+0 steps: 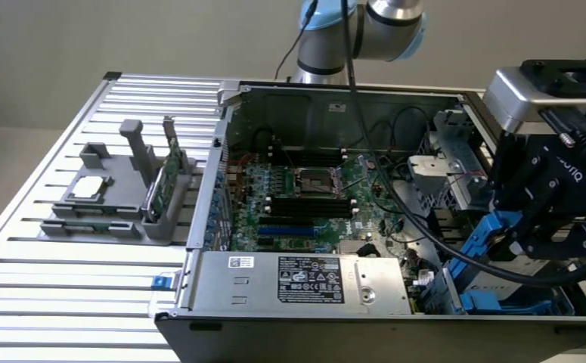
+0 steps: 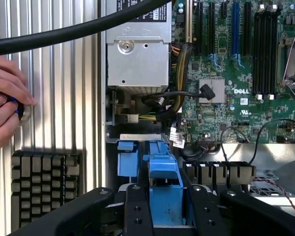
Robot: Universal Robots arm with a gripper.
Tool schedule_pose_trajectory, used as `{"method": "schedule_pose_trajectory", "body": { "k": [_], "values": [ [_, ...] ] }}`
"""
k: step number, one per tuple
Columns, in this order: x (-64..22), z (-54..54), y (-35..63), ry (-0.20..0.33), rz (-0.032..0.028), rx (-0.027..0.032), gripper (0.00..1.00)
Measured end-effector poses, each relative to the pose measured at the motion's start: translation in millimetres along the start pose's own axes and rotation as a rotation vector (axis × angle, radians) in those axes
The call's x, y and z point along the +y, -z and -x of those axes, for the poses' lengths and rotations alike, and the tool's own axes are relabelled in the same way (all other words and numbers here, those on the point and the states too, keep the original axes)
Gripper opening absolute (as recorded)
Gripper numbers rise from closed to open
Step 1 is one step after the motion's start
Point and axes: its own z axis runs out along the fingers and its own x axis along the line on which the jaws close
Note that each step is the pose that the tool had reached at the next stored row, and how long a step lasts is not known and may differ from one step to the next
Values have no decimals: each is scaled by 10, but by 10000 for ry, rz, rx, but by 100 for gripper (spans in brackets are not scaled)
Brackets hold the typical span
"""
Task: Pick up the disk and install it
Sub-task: 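Insert the disk into the insertion slot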
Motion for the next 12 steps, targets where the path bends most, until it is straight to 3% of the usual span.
{"method": "schedule_pose_trajectory", "body": {
  "k": [12],
  "values": [
    [-10,3,-217,34,-1,6,33]
  ]
}}
